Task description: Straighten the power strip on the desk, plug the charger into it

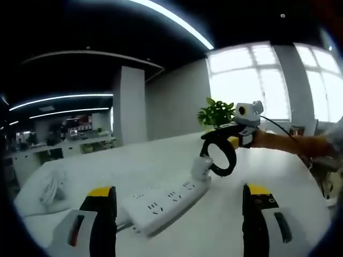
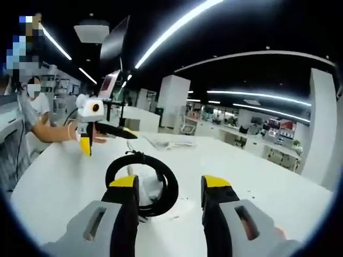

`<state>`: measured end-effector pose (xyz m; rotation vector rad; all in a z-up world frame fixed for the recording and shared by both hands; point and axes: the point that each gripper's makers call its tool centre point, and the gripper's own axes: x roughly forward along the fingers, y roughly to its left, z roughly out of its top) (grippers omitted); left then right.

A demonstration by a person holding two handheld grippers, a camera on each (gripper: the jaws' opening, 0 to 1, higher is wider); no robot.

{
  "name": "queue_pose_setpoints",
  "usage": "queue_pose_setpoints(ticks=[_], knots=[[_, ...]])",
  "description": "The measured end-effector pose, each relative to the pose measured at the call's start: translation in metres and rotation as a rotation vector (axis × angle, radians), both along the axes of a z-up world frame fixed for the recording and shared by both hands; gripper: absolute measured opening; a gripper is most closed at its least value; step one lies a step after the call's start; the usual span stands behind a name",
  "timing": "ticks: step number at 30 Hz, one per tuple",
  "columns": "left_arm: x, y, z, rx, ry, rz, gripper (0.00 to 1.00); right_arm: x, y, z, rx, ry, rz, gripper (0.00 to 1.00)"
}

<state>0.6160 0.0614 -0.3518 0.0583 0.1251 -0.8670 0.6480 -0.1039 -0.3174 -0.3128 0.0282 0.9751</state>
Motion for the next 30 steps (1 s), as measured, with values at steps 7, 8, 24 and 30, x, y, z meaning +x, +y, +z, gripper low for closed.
queue_pose_setpoints(ticks=[7, 8, 24, 30], knots=[[0.000, 0.000, -0.003, 0.011, 0.002, 0.001, 0.99, -0.002, 0.014, -0.004, -0.134, 0.010, 0.056, 0.49], [0.000, 0.000, -0.003, 0.012, 0.001, 0.001, 0.99, -0.003, 0.017, -0.005, -0.146, 0.014, 0.064, 0.51], [-0.001, 0.000, -0.004, 0.021, 0.003, 0.004, 0.99, 0.006, 0.032, -0.017, -0.335, 0.066, 0.115, 0.50], [0.000, 0.000, -0.005, 0.022, 0.007, 0.008, 0.99, 0.006, 0.042, -0.020, -0.413, 0.089, 0.149, 0.48]])
